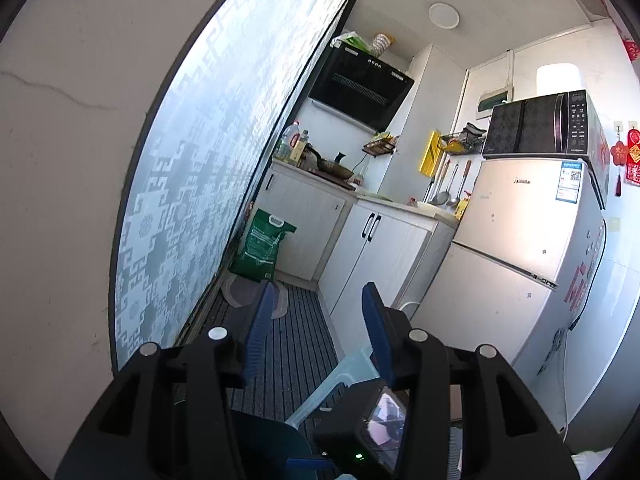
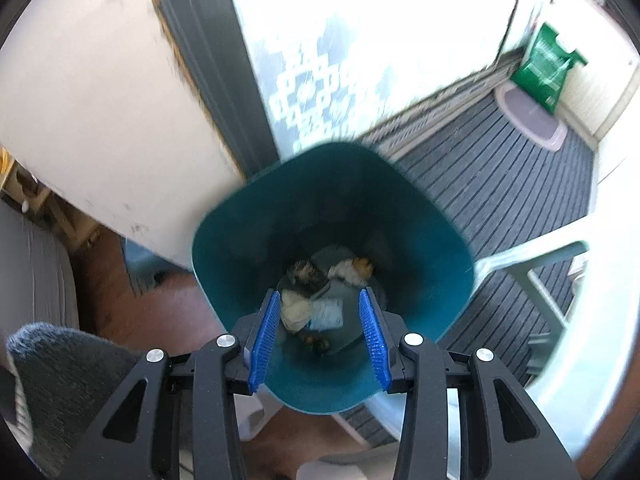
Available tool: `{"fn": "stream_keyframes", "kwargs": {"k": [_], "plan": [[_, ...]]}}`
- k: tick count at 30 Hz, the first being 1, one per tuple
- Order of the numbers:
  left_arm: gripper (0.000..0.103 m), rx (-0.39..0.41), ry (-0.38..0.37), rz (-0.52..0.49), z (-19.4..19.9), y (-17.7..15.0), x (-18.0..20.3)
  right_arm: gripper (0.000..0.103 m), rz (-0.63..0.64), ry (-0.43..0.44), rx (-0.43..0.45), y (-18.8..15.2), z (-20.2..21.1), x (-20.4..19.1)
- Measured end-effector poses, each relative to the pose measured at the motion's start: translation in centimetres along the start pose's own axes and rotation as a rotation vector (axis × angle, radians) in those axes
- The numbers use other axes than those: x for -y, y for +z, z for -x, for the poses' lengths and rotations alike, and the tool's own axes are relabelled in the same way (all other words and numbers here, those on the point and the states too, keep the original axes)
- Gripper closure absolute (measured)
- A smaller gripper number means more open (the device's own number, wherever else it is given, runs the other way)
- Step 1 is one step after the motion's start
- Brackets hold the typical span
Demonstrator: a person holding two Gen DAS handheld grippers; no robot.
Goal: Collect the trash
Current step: 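Move both tools back over the wooden tray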
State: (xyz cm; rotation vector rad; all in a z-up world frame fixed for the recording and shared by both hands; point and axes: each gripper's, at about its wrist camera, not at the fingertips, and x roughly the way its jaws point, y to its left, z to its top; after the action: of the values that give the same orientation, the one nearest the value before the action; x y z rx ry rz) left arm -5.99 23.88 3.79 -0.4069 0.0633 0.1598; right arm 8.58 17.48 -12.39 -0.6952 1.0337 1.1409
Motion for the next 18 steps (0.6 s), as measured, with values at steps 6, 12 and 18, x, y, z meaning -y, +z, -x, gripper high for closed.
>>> {"fn": "stream_keyframes", "kwargs": {"k": [6,12,18], "plan": [[0.054,0.041,-0.012,0.048,0.1,0.5,0.0,0.061,-0.066,-0.041,0.178,0.3,6.0,2.4],[0.045,0.022,-0.025,0.032,-0.9,0.1,1.6,0.061,-0.116,-0.083,0.294,-0.1,10.6,5.3],[0.039,0.005,-0.037,0.003,-2.0,-0.5,3.6,0.061,-0.164,-0.118,0.353,-2.0,13.2,8.1]]}}
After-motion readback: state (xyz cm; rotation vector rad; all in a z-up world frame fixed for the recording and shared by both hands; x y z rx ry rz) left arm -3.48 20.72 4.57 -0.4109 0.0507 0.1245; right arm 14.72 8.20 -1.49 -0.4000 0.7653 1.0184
